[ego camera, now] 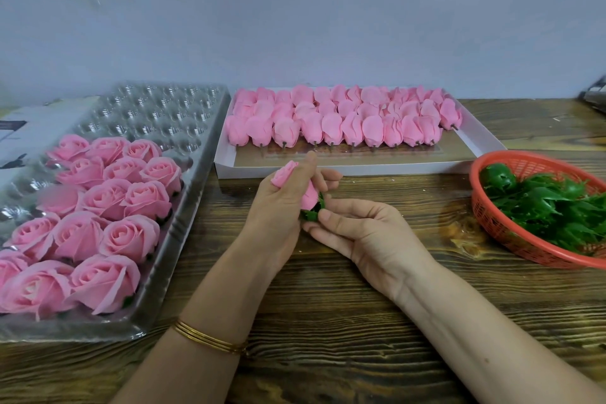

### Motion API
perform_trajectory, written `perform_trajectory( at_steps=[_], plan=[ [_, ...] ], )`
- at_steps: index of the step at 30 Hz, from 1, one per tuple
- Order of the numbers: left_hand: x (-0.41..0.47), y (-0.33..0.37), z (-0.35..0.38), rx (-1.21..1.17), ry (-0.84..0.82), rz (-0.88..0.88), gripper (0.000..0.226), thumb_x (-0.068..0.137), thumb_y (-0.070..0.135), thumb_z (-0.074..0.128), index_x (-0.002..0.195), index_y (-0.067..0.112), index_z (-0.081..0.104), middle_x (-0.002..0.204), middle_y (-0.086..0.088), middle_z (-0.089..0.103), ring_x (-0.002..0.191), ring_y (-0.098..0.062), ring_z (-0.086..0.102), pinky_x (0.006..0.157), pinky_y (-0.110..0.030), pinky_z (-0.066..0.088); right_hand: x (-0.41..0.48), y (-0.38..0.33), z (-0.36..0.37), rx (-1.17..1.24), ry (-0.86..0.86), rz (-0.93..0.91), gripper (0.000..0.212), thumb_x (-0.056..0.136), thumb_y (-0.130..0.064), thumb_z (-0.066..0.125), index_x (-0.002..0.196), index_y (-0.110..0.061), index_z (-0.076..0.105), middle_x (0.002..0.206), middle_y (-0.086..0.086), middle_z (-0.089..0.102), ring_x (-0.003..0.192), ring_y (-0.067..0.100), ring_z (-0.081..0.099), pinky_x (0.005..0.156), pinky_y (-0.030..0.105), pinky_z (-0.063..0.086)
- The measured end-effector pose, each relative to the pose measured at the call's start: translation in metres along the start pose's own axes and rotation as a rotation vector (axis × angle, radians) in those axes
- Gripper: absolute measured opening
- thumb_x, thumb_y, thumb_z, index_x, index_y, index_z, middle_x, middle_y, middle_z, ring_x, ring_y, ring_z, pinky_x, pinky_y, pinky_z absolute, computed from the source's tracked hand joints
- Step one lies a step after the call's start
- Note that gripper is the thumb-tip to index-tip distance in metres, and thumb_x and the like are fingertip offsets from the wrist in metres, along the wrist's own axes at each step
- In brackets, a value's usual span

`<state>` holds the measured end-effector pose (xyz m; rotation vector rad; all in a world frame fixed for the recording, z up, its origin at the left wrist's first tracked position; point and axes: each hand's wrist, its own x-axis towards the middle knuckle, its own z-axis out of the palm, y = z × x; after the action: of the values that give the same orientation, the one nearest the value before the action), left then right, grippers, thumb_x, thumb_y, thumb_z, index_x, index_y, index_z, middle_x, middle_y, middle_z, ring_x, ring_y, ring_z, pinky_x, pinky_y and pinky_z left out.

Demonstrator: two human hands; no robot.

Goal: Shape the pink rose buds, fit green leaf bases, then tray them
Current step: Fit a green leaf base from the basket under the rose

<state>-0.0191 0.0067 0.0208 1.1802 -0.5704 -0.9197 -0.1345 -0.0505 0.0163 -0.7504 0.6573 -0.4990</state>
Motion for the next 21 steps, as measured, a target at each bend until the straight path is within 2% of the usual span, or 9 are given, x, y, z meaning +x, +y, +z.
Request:
perform_trajectory(
  at_steps=[6, 11, 15, 21],
  plan=[
    [0.0002, -0.0009, 0.0004, -0.006, -0.028, -0.002, 0.039, 0.097, 0.033, 0.052, 0.064, 0.013, 0.053, 0.094, -0.001, 0.073, 0.095, -0.012, 0.068, 0.087, -0.032, 0.050, 0.0024, 0.0013, -0.0012, 0.023, -0.008, 0.001, 0.035, 0.076, 0.013, 0.063, 0.111, 0.016, 0.063, 0.105, 0.030, 0.069, 0.084, 0.031, 0.073, 0.077, 0.031, 0.061],
    [0.0004, -0.0014, 0.0000, 0.028, -0.036, 0.002, 0.040, 0.098, 0.034, 0.052, 0.064, 0.013, 0.053, 0.096, -0.001, 0.073, 0.097, -0.012, 0.068, 0.086, -0.031, 0.050, 0.0020, 0.0018, -0.0018, -0.016, -0.001, -0.018, 0.043, 0.062, 0.007, 0.068, 0.105, 0.014, 0.066, 0.096, 0.028, 0.071, 0.082, 0.031, 0.073, 0.075, 0.030, 0.061],
    [0.0001, -0.0020, 0.0006, 0.056, -0.023, 0.007, 0.041, 0.099, 0.034, 0.052, 0.063, 0.014, 0.054, 0.095, 0.000, 0.074, 0.097, -0.011, 0.069, 0.089, -0.034, 0.050, 0.0018, 0.0021, -0.0023, -0.061, 0.004, -0.038, 0.040, 0.061, 0.004, 0.071, 0.100, 0.010, 0.069, 0.089, 0.025, 0.073, 0.078, 0.029, 0.074, 0.071, 0.028, 0.061],
    [0.0008, -0.0016, -0.0003, 0.025, -0.006, 0.015, 0.042, 0.098, 0.033, 0.053, 0.060, 0.015, 0.055, 0.092, -0.001, 0.074, 0.093, -0.011, 0.069, 0.088, -0.033, 0.051, 0.0012, 0.0028, -0.0019, -0.084, -0.016, -0.040, 0.029, 0.072, 0.002, 0.069, 0.100, 0.011, 0.069, 0.090, 0.028, 0.072, 0.074, 0.026, 0.074, 0.070, 0.027, 0.061]
  ],
)
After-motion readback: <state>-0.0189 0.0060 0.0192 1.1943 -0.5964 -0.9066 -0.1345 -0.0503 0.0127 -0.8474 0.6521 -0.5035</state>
